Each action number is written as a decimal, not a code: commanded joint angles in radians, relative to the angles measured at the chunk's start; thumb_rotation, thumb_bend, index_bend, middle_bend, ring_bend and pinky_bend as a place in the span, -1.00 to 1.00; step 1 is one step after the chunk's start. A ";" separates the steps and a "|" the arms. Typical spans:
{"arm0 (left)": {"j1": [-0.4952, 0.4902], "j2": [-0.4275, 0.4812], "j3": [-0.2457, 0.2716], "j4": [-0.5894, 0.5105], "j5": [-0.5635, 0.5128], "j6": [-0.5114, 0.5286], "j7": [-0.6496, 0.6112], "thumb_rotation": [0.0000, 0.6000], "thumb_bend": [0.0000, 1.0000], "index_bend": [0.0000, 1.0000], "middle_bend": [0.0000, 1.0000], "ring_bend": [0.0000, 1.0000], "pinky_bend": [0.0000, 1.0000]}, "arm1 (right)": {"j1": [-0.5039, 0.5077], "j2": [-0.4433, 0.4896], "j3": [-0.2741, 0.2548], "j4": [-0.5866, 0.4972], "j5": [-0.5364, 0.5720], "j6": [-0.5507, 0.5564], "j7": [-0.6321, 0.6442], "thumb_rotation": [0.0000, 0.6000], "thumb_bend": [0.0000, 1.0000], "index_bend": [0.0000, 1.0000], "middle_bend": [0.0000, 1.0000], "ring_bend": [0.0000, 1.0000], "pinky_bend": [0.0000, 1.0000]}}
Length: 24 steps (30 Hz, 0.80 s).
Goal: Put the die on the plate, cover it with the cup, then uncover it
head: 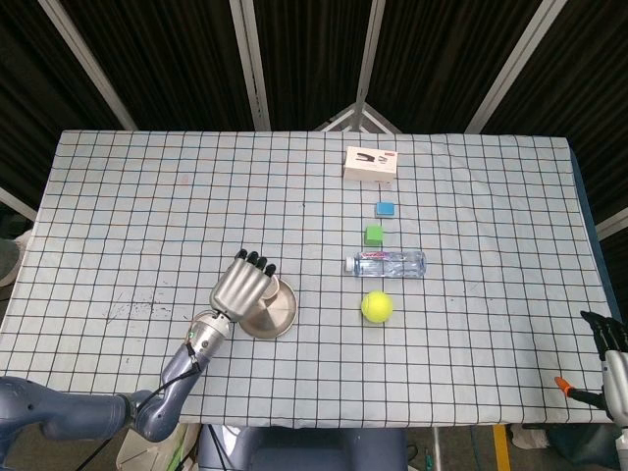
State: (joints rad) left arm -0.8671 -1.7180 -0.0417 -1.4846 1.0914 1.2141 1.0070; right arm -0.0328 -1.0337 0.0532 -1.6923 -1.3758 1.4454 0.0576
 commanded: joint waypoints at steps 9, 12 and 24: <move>0.107 0.305 -0.060 -0.319 0.051 0.114 -0.210 1.00 -0.07 -0.07 -0.18 -0.35 -0.22 | 0.002 0.000 -0.004 -0.009 -0.007 -0.003 -0.009 1.00 -0.74 -0.76 -0.73 -0.81 -0.94; 0.143 0.411 -0.046 -0.356 -0.037 0.111 -0.173 1.00 -0.07 -0.10 -0.22 -0.39 -0.24 | 0.002 0.000 -0.006 -0.014 -0.011 0.000 -0.013 1.00 -0.74 -0.76 -0.73 -0.81 -0.94; 0.164 0.471 -0.046 -0.176 -0.313 -0.082 -0.242 1.00 -0.07 -0.26 -0.35 -0.48 -0.27 | 0.011 -0.008 -0.006 -0.013 -0.003 -0.017 -0.037 1.00 -0.74 -0.75 -0.73 -0.81 -0.94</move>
State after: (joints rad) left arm -0.7047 -1.2317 -0.0860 -1.7249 0.8133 1.1888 0.7979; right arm -0.0232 -1.0403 0.0466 -1.7075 -1.3811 1.4305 0.0236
